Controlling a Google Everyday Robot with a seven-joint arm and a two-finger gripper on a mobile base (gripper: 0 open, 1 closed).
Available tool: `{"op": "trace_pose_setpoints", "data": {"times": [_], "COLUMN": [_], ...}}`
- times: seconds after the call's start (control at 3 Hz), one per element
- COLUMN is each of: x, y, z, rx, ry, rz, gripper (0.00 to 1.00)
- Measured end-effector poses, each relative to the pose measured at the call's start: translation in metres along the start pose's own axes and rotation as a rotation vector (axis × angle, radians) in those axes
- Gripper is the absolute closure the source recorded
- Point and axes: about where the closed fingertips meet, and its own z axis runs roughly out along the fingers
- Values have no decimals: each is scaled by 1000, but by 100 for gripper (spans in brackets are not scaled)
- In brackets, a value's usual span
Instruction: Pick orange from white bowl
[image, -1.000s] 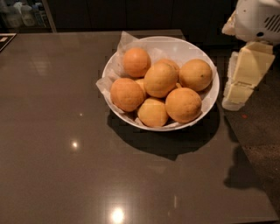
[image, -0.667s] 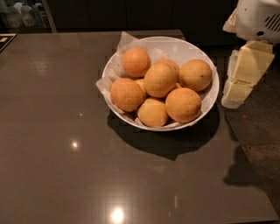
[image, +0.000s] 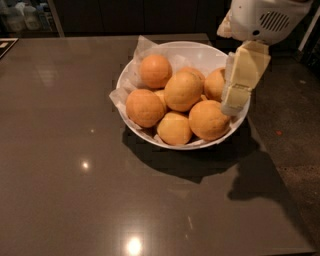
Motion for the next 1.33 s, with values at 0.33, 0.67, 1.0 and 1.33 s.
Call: {"op": "trace_pose_setpoints", "data": {"times": [0.33, 0.67, 1.0, 1.33], "x": [-15, -24, -28, -29], "y": [-4, -7, -10, -15], "z": [15, 28, 37, 43], "rx": [-53, -92, -116, -127], "ry": [-21, -32, -37, -40], "rz": [-25, -32, -30, -16], "gripper": [0, 7, 10, 11]}}
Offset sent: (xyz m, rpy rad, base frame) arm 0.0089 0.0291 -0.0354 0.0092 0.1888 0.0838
